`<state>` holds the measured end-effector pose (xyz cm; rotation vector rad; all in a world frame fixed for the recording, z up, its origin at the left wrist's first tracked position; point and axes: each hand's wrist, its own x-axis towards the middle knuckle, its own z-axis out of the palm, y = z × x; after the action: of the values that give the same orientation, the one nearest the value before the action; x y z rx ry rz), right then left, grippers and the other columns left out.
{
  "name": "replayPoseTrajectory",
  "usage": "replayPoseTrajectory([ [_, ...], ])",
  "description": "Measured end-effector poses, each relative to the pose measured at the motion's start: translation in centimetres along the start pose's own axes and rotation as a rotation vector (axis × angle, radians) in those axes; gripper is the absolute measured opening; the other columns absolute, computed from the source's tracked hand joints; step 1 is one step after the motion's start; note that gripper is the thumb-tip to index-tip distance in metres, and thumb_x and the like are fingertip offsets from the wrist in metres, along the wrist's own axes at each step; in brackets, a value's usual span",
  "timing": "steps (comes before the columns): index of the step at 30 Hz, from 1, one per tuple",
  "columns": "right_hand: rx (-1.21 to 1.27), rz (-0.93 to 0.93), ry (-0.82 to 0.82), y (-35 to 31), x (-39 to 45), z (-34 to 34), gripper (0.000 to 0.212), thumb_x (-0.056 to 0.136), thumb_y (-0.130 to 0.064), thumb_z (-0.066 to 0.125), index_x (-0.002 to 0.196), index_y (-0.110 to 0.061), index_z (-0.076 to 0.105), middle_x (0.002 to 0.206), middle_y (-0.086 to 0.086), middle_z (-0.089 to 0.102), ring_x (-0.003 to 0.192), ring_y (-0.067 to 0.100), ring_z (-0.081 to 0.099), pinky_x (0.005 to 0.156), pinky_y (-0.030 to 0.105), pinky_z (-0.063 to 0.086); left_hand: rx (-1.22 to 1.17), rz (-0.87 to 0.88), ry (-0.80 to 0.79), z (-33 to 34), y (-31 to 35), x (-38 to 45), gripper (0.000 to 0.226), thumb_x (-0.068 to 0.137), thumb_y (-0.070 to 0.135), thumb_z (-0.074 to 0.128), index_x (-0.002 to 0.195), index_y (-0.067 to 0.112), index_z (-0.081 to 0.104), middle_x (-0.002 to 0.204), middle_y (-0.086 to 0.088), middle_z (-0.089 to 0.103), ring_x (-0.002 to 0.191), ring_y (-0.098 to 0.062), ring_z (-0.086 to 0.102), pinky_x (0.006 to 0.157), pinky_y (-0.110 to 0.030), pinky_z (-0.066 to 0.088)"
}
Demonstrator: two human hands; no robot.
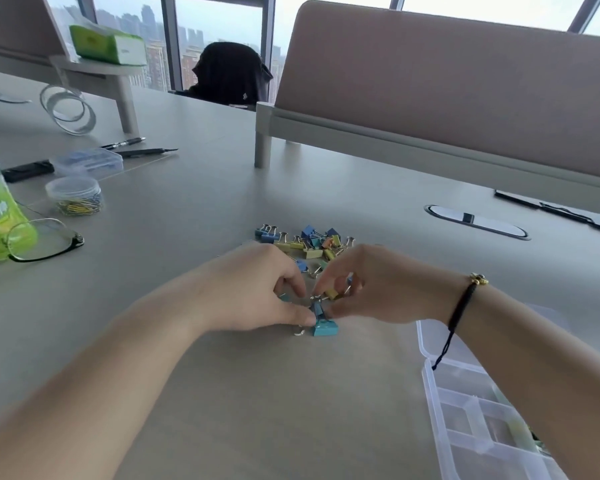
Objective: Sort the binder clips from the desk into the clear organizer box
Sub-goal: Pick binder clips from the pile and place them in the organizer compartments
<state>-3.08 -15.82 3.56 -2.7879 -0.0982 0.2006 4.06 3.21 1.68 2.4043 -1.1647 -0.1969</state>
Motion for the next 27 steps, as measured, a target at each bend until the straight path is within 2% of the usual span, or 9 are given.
replayPoseTrajectory([
  [2, 0.01, -0.007, 0.026, 0.1, 0.2, 0.4, 0.015, 0.082, -0.034, 0.075, 0.097, -0.034, 0.075, 0.081, -0.012, 0.063, 0.073, 0.006, 0.059, 0.069, 0.025, 0.051, 0.005, 0.015, -0.012, 0.3, 0.3, 0.0, 0.025, 0.073, 0.057, 0.075, 0.092, 0.04, 0.075, 0.059, 0.018, 0.053, 0.052, 0.001, 0.048, 0.049, -0.02, 0.03],
  [5, 0.041, -0.008, 0.058, 0.3, 0.4, 0.7, 0.008, 0.081, -0.031, 0.076, 0.088, -0.032, 0.076, 0.07, -0.012, 0.063, 0.061, 0.003, 0.054, 0.057, 0.02, 0.045, 0.001, 0.033, -0.018, 0.5, 0.6, 0.0, 0.01, 0.082, 0.04, 0.074, 0.09, 0.036, 0.078, 0.05, 0.035, 0.049, 0.048, 0.012, 0.047, 0.044, -0.012, 0.024],
  [7, 0.088, 0.006, 0.06, 0.4, 0.4, 0.9, 0.004, 0.08, -0.03, 0.076, 0.082, -0.033, 0.074, 0.063, -0.009, 0.061, 0.055, 0.004, 0.05, 0.054, 0.021, 0.041, 0.012, 0.033, 0.0, 0.7, 0.7, 0.0, 0.007, 0.083, 0.036, 0.072, 0.088, 0.034, 0.077, 0.049, 0.036, 0.049, 0.048, 0.014, 0.047, 0.043, -0.01, 0.027],
  [10, 0.097, 0.002, 0.055, 0.4, 0.2, 1.1, 0.004, 0.08, -0.031, 0.075, 0.08, -0.033, 0.071, 0.072, 0.001, 0.066, 0.058, 0.008, 0.051, 0.058, 0.029, 0.046, 0.025, 0.024, -0.008, 0.8, 0.7, 0.0, 0.006, 0.084, 0.034, 0.069, 0.082, 0.03, 0.074, 0.045, 0.029, 0.05, 0.047, 0.011, 0.048, 0.041, -0.009, 0.029],
  [15, 0.106, 0.014, 0.04, 0.1, -0.1, 0.8, 0.017, 0.08, -0.028, 0.077, 0.093, -0.033, 0.067, 0.082, -0.005, 0.067, 0.067, 0.008, 0.058, 0.067, 0.029, 0.052, 0.076, -0.031, -0.009, 0.6, 0.9, -0.2, 0.013, 0.077, 0.038, 0.07, 0.073, 0.027, 0.072, 0.049, 0.023, 0.056, 0.048, 0.007, 0.051, 0.041, -0.01, 0.029],
  [18, 0.178, 0.019, 0.027, 0.3, -0.7, -0.3, 0.036, 0.075, -0.021, 0.082, 0.102, -0.037, 0.065, 0.084, -0.007, 0.068, 0.07, 0.009, 0.064, 0.066, 0.026, 0.054, 0.124, -0.067, 0.018, 0.3, 0.5, -0.3, 0.02, 0.074, 0.045, 0.069, 0.065, 0.027, 0.068, 0.061, 0.015, 0.063, 0.056, 0.001, 0.056, 0.051, -0.02, 0.041],
  [20, 0.153, 0.07, 0.11, 0.9, -0.9, -1.2, 0.043, 0.07, -0.027, 0.086, 0.104, -0.039, 0.065, 0.088, -0.009, 0.065, 0.073, 0.012, 0.064, 0.067, 0.029, 0.053, 0.154, -0.066, 0.034, 0.1, 0.2, -0.4, 0.023, 0.075, 0.046, 0.068, 0.063, 0.027, 0.062, 0.064, 0.015, 0.061, 0.061, 0.0, 0.056, 0.054, -0.022, 0.04],
  [22, 0.072, 0.119, 0.136, 1.4, -1.0, -1.9, 0.047, 0.066, -0.038, 0.088, 0.108, -0.039, 0.066, 0.092, -0.012, 0.061, 0.073, 0.006, 0.059, 0.064, 0.023, 0.048, 0.151, -0.05, 0.061, 0.2, 0.2, -0.4, 0.021, 0.075, 0.044, 0.068, 0.064, 0.027, 0.059, 0.061, 0.016, 0.058, 0.061, 0.001, 0.053, 0.053, -0.022, 0.037],
  [27, -0.054, 0.145, -0.043, 1.1, -0.6, -1.3, 0.051, 0.07, -0.049, 0.082, 0.116, -0.039, 0.063, 0.102, -0.016, 0.056, 0.079, -0.006, 0.051, 0.065, 0.016, 0.04, -0.03, -0.035, 0.261, 0.5, 0.1, 0.2, 0.016, 0.078, 0.031, 0.067, 0.067, 0.028, 0.055, 0.055, 0.012, 0.053, 0.051, -0.001, 0.05, 0.052, -0.021, 0.036],
])
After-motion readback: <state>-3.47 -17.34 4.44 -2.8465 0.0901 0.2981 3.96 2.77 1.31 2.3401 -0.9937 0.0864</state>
